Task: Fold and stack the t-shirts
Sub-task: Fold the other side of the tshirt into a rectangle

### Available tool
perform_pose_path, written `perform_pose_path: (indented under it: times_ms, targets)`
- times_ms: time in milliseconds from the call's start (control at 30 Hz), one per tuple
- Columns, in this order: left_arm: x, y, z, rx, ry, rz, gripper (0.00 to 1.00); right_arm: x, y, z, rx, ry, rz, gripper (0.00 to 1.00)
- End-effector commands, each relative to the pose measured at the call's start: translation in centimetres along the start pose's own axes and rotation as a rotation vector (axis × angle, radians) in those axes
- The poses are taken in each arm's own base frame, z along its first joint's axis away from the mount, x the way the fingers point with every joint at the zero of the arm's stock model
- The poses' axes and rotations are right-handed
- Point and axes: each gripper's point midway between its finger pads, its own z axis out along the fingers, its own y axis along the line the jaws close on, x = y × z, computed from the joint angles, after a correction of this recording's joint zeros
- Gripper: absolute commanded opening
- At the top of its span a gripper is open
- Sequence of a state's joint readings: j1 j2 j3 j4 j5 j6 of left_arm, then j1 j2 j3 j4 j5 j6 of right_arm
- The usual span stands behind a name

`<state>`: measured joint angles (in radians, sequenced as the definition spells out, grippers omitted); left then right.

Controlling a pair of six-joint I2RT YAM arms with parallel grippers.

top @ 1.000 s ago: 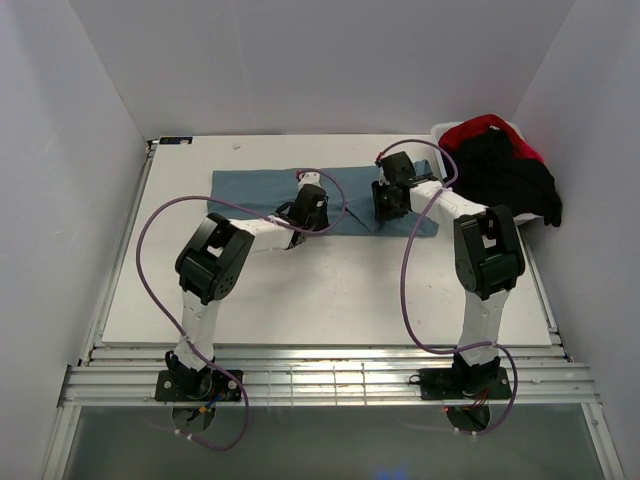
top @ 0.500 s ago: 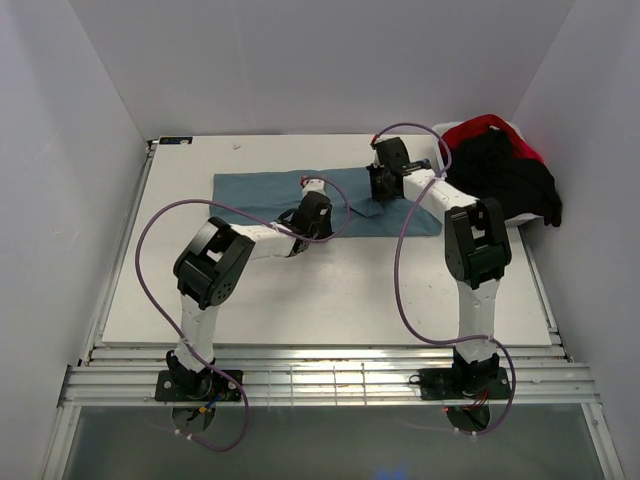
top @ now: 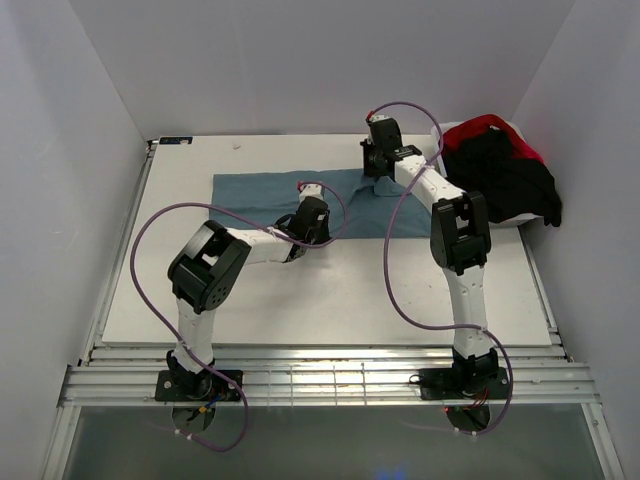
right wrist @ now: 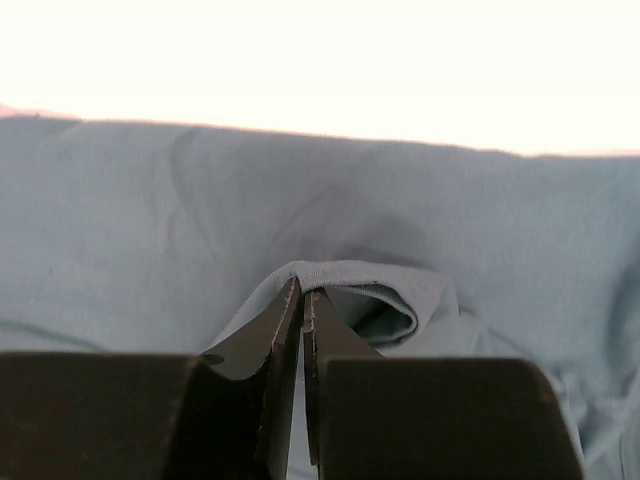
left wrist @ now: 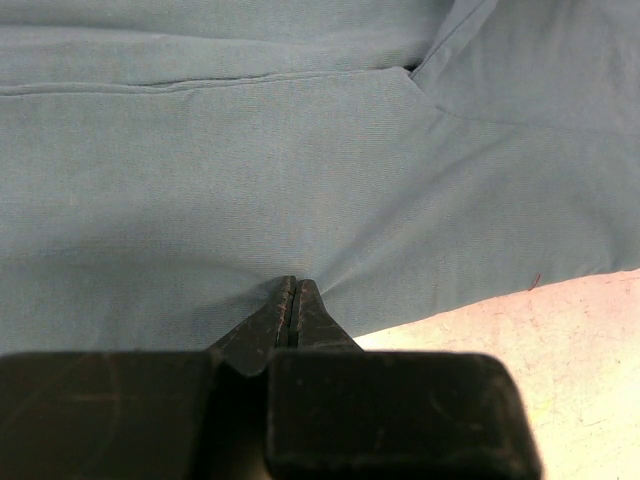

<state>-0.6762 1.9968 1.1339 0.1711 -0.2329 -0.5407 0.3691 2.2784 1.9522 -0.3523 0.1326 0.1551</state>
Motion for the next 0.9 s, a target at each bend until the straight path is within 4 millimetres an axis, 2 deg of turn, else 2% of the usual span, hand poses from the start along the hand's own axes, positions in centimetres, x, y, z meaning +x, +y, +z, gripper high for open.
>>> perform_pose_path:
  times_ms: [0,100,133,167,200,233,267,333,367,400,467,500,533,600,667,733,800,867]
  targets:
    - [-0.5,-0.1,-1.5,-0.002,-0.006,-0.001,0.00,-2.1,-0.8,1.6,0.021,-0.074,0.026,0.08]
    - [-0.1,0.1,-1.3,-0.007,0.003,0.003,0.00,-1.7,-1.1,2.4,0.016,-0.081,0.013,0.14]
    - [0.1,0.1,-1.2,-0.008,0.008,0.001,0.00,-2.5,-1.1,2.6,0.011,-0.124,0.007,0.21]
    - [0.2,0.1,-1.2,-0.005,0.012,0.000,0.00,-1.8,-1.2,2.9,0.012,-0.125,0.001,0.26]
    - [0.3,0.0,-1.2,-0.003,0.014,0.000,0.00,-2.4,-1.2,2.8,0.011,-0.152,0.000,0.29]
    - [0.3,0.0,-1.2,-0.002,0.015,-0.003,0.00,-3.4,-1.5,2.8,0.014,-0.191,0.003,0.43]
    - [0.5,0.0,-1.1,-0.001,0.019,-0.003,0.00,-4.0,-1.7,2.7,0.015,-0.211,-0.003,0.48]
    - [0.6,-0.1,-1.2,-0.001,0.020,-0.004,0.00,-5.9,-2.2,2.1,0.028,-0.260,-0.002,0.56]
    - [0.6,-0.2,-1.3,0.000,0.019,-0.003,0.00,-6.8,-2.3,1.7,0.033,-0.280,-0.005,0.57]
    - [0.5,-0.3,-1.4,0.000,0.014,-0.005,0.00,-8.2,-2.5,0.6,0.040,-0.312,-0.017,0.57]
    - [0.5,-0.5,-1.4,0.003,0.013,-0.004,0.00,-9.4,-2.7,-0.8,0.054,-0.355,-0.026,0.57]
    - [0.0,-0.9,-1.5,0.012,0.002,-0.003,0.00,-10.4,-2.6,-2.8,0.051,-0.382,-0.033,0.57]
    - [-0.2,-1.2,-1.6,0.017,-0.003,-0.001,0.00,-9.3,-2.6,-2.8,0.040,-0.369,-0.038,0.57]
    - [-1.1,-2.4,-1.6,0.040,-0.020,0.006,0.00,-9.4,-1.9,-4.5,0.001,-0.374,-0.048,0.56]
    - [-1.7,-3.7,-1.6,0.072,-0.032,0.013,0.00,-7.8,-1.6,-4.3,-0.019,-0.330,-0.055,0.56]
    - [-2.9,-6.1,-1.6,0.123,-0.055,0.029,0.00,-5.2,-1.5,-3.8,-0.034,-0.238,-0.067,0.53]
    - [-3.4,-8.3,-1.8,0.185,-0.058,0.042,0.00,-3.4,-1.7,-2.7,-0.033,-0.181,-0.069,0.49]
    - [-4.7,-9.9,-1.6,0.212,-0.087,0.051,0.00,-1.6,-1.8,-1.8,-0.034,-0.133,-0.076,0.43]
